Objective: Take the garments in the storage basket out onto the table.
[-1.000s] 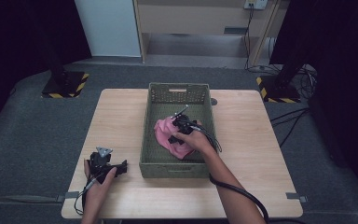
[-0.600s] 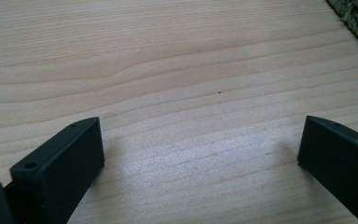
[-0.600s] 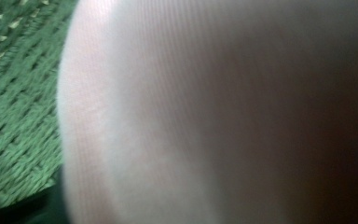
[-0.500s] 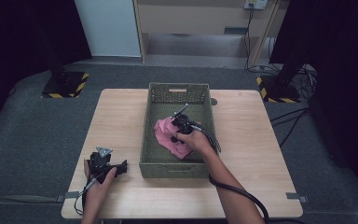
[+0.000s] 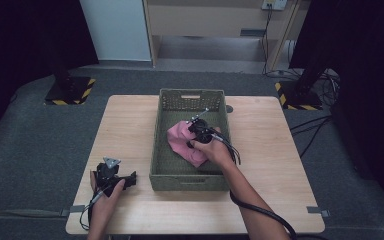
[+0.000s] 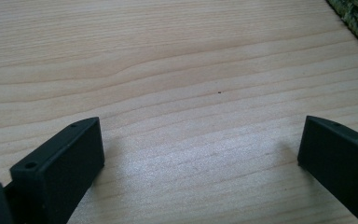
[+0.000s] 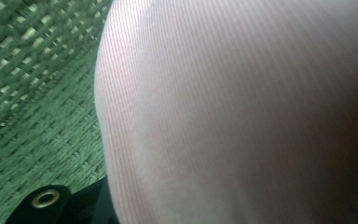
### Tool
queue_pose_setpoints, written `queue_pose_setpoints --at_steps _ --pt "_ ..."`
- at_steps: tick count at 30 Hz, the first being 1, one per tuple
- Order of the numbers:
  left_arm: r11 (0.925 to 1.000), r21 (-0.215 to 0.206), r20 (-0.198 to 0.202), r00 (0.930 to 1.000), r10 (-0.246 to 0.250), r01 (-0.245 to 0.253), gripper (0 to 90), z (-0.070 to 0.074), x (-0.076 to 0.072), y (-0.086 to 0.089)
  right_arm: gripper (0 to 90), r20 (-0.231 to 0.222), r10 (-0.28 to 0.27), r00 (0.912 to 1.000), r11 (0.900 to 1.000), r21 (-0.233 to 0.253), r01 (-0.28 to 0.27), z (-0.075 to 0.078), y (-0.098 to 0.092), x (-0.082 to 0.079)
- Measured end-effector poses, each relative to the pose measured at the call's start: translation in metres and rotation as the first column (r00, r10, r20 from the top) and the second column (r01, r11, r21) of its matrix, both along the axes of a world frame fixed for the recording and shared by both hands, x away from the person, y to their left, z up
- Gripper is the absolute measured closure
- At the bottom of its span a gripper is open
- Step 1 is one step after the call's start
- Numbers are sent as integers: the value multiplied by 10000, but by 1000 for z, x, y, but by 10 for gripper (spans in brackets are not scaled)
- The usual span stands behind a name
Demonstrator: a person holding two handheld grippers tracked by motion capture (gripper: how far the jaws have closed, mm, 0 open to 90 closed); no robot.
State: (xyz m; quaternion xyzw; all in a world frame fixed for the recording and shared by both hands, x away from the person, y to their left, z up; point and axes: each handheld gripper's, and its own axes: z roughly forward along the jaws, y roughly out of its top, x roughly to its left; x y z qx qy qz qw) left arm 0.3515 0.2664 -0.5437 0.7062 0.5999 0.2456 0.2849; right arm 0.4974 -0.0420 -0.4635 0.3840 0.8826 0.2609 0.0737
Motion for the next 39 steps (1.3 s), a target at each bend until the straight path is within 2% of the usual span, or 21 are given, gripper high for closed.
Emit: queue_pose_setpoints --at_steps 10,39 --pt "10000 3 -2 10000 -9 9 0 0 0 0 629 492 76 9988 9996 255 -89 22 -6 -6" --pt "10000 2 -4 10000 -33 33 0 0 0 0 629 1368 145 9905 9980 584 -226 72 -17 -17"
